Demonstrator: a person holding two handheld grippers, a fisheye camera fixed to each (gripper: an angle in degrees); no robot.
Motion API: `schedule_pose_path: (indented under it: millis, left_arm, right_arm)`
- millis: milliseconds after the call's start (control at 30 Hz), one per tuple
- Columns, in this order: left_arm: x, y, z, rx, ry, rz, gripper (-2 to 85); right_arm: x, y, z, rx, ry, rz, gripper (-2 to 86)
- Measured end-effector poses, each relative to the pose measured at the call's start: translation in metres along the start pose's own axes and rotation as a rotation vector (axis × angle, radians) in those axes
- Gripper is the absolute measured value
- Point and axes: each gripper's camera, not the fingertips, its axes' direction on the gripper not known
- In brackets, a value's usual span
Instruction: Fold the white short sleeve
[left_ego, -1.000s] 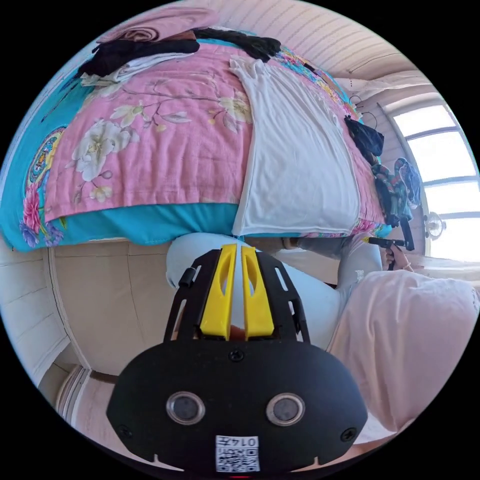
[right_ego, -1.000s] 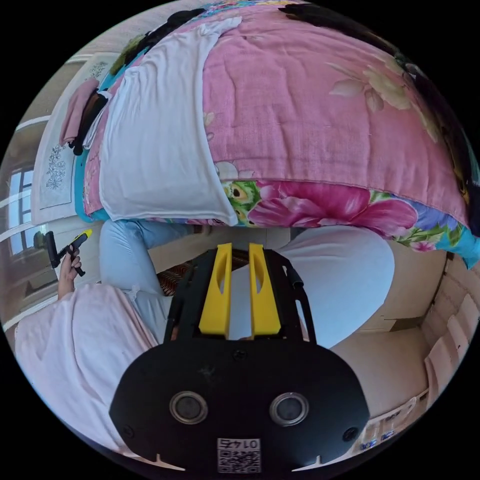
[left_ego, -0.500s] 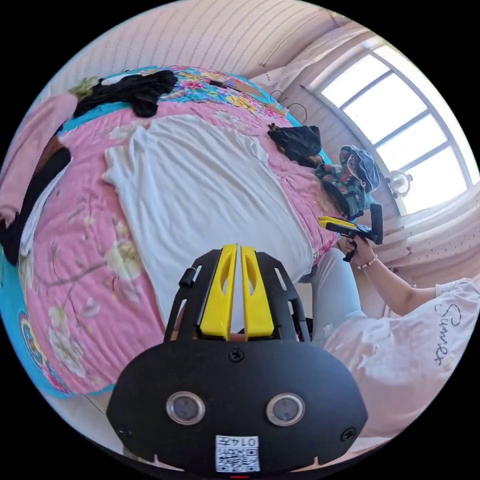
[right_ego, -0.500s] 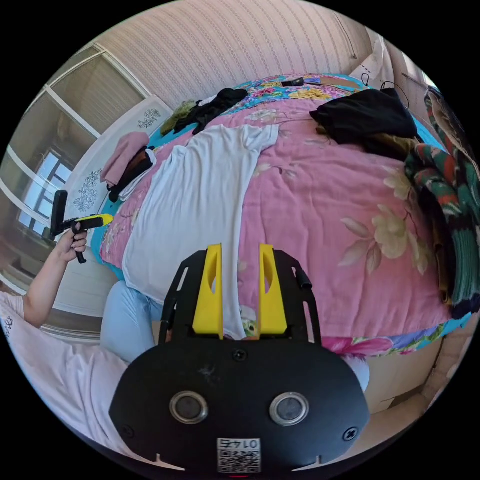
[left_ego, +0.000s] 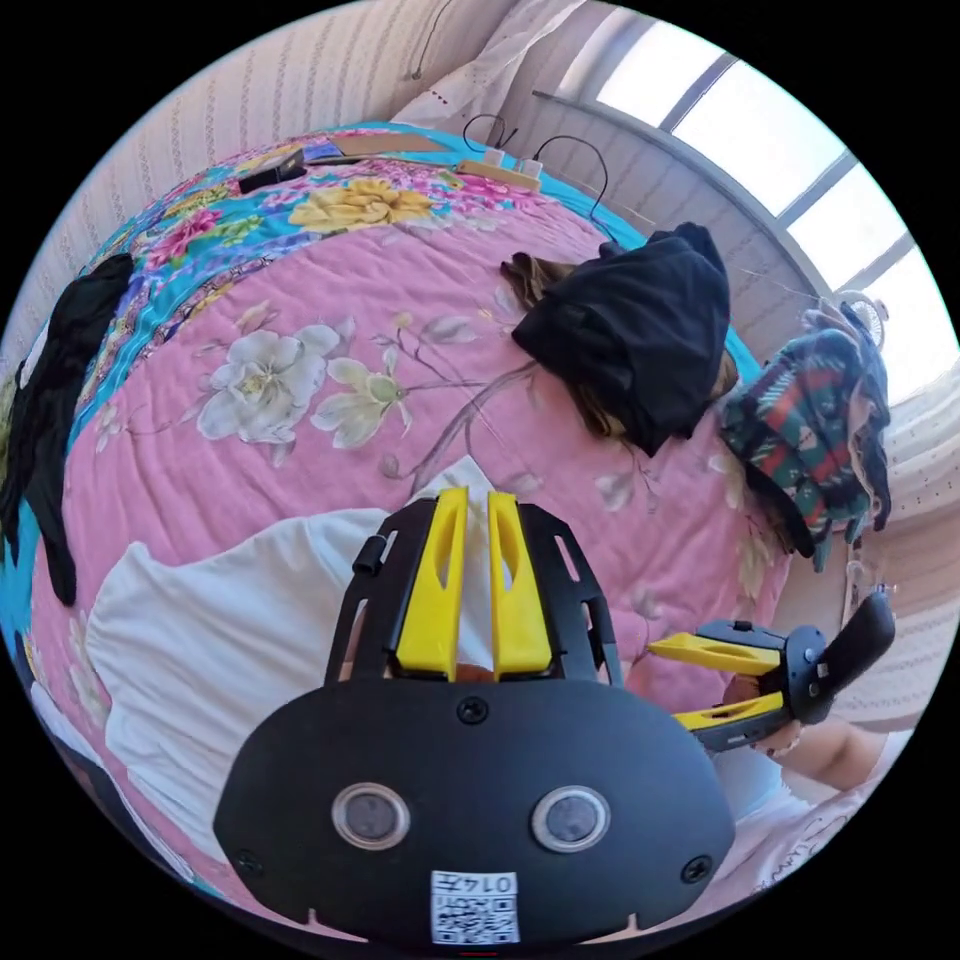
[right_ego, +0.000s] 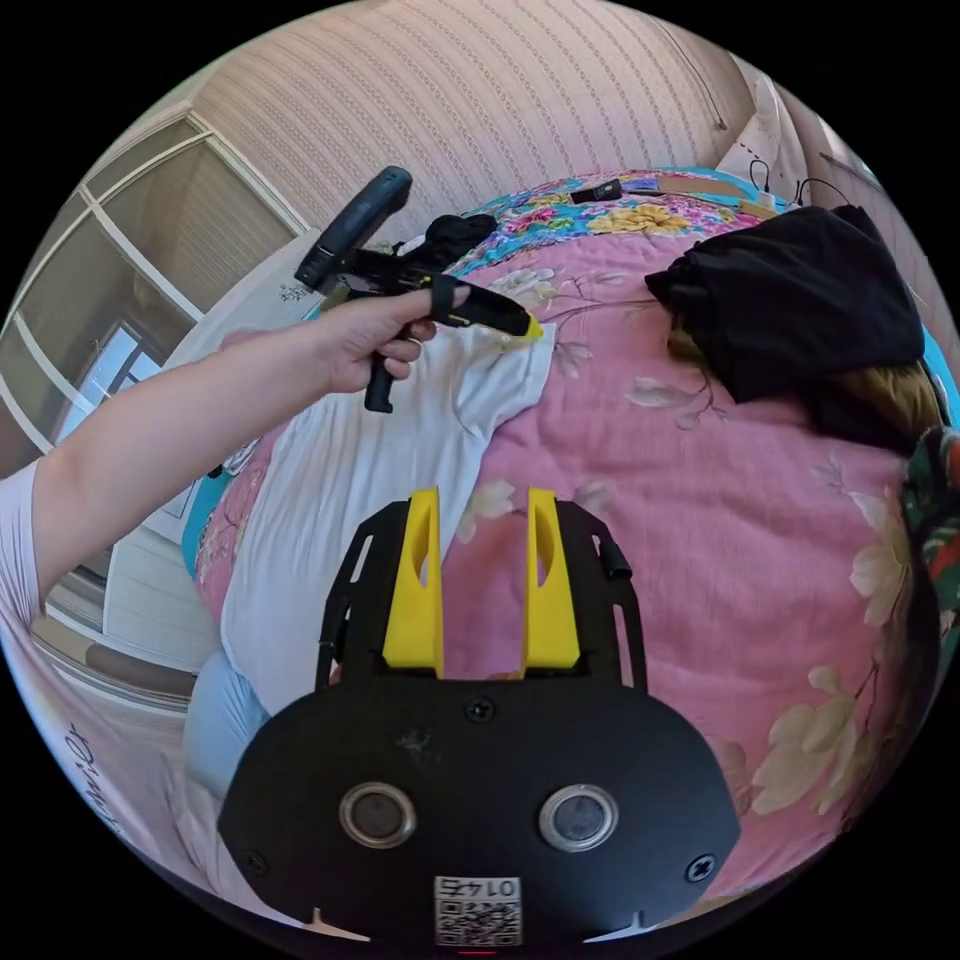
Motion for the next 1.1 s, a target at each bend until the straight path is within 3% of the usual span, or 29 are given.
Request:
schedule_pose_path:
  millis: [133, 333, 467, 667, 833, 1000, 1100]
  left_arm:
    - [-0.021, -0.005, -0.001, 0.067, 0.072, -0.048, -0.7]
    - [-0.062, 0.009, -0.012, 0.122, 0.027, -0.127, -1.0]
    - [-0.086, 0.008, 0.007, 0.147, 0.149, -0.232, -1.0]
    - [-0.079, -0.015, 0.016, 0.144, 0.085, -0.180, -1.0]
    - [-0.073, -0.030, 0.023, 0.137, 0.046, -0.146, -1.0]
    - [-0.084, -0.037, 0.022, 0.153, 0.144, -0.204, -1.0]
    - [-0.069, -0.049, 0.012, 0.177, 0.107, -0.106, -1.0]
  right_arm:
    - [0.011, -0.022, 0.001, -0.003, -0.059, 0.003, 11.8]
    - [0.013, -0.058, 0.000, 0.018, -0.077, -0.011, 11.5]
    - [0.014, -0.088, 0.006, 0.006, -0.109, 0.024, 11.3]
    - [0.017, -0.119, 0.008, 0.005, -0.148, 0.066, 5.7]
    - [0.046, -0.128, 0.018, -0.056, -0.349, 0.211, 6.0]
    - [0.057, -0.135, 0.001, 0.071, -0.397, 0.243, 1.5]
    - [0.061, -0.136, -0.016, 0.135, -0.395, 0.241, 0.5]
